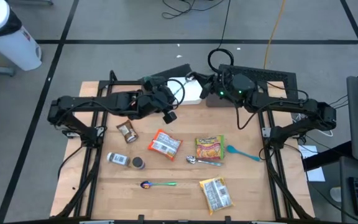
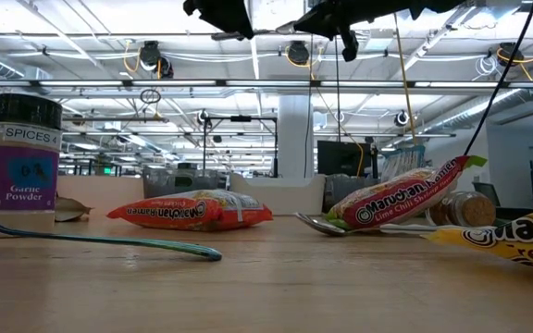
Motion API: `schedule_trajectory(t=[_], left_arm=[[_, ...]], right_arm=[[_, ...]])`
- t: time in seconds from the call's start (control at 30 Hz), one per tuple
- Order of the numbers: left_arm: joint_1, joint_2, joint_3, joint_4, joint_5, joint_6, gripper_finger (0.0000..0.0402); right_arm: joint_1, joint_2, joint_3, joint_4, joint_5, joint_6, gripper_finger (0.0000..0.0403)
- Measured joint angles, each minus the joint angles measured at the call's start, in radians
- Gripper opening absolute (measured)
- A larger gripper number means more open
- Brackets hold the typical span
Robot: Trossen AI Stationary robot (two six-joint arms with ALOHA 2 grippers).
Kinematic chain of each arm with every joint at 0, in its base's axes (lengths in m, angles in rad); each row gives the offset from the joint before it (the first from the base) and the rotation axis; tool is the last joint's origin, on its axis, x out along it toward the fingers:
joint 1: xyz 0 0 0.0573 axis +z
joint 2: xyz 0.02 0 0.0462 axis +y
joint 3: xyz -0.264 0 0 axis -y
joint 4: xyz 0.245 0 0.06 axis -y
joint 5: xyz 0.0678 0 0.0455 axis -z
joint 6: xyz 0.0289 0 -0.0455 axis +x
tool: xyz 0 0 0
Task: Pick & Place Food Item
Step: Put the bottom blue spoon into the white bin
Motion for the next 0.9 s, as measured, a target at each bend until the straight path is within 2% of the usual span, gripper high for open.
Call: schedule_trajectory(t=[0.9], left_arm=[[0.034,0.000,0.000,0.001,0.001,-0.022,0.0156]], right_arm=[[-0.001,0.004,0.000,0.027,0.001,-0.002,0.0000]])
